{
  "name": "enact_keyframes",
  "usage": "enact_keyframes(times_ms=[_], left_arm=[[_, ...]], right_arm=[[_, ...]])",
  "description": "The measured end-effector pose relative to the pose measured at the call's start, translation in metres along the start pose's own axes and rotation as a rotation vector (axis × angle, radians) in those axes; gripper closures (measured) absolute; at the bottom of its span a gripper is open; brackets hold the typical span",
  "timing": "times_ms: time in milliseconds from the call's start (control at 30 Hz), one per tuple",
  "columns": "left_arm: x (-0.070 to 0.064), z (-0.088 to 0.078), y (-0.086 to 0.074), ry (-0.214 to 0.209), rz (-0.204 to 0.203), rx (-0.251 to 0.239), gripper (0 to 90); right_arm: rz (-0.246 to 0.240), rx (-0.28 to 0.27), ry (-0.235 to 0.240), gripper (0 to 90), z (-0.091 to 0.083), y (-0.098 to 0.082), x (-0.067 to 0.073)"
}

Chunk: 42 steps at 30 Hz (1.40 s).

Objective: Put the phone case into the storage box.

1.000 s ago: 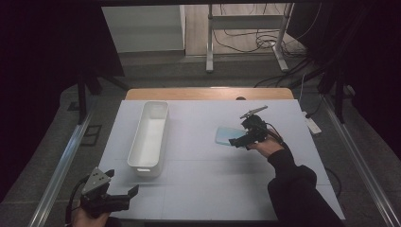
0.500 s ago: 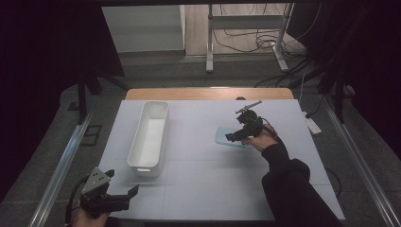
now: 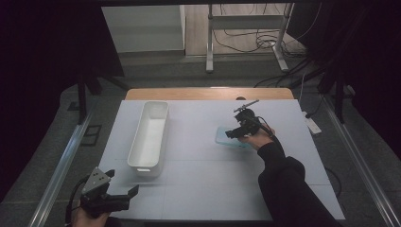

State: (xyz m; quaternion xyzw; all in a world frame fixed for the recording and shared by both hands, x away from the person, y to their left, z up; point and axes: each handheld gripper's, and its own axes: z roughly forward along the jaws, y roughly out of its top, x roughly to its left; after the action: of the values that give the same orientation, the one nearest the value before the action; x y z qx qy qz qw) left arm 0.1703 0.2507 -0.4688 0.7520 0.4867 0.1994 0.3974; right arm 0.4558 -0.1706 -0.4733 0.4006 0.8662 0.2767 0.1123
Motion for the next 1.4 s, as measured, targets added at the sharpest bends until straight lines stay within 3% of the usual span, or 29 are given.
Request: enact_keyframes(times_ms=[300, 333, 500, 700, 1067, 1400], left_arm=[[0.0, 0.0, 0.0, -0.002, 0.0, 0.0, 0.9], [0.0, 0.0, 0.0, -0.003, 0.001, 0.0, 0.9], [0.0, 0.0, 0.0, -0.004, 0.001, 0.0, 0.9], [0.0, 0.0, 0.0, -0.005, 0.001, 0.0, 0.9], [0.001, 0.0, 0.0, -0.008, 0.001, 0.002, 1.1], [0.001, 0.0, 0.0, -0.012, 0.0, 0.002, 1.2]], right_arm=[[-0.06, 0.041, 0.021, 67.0, 0.001, 0.005, 0.001], [-0.06, 0.041, 0.021, 67.0, 0.001, 0.005, 0.001], [-0.079, 0.065, 0.029, 88.6, 0.007, 0.007, 0.002], [-0.066, 0.065, 0.022, 89.1, 0.015, 0.008, -0.002], [0.017, 0.035, 0.025, 89.1, 0.033, 0.017, -0.015], [0.002, 0.043, -0.021, 89.1, 0.047, 0.026, -0.016]])
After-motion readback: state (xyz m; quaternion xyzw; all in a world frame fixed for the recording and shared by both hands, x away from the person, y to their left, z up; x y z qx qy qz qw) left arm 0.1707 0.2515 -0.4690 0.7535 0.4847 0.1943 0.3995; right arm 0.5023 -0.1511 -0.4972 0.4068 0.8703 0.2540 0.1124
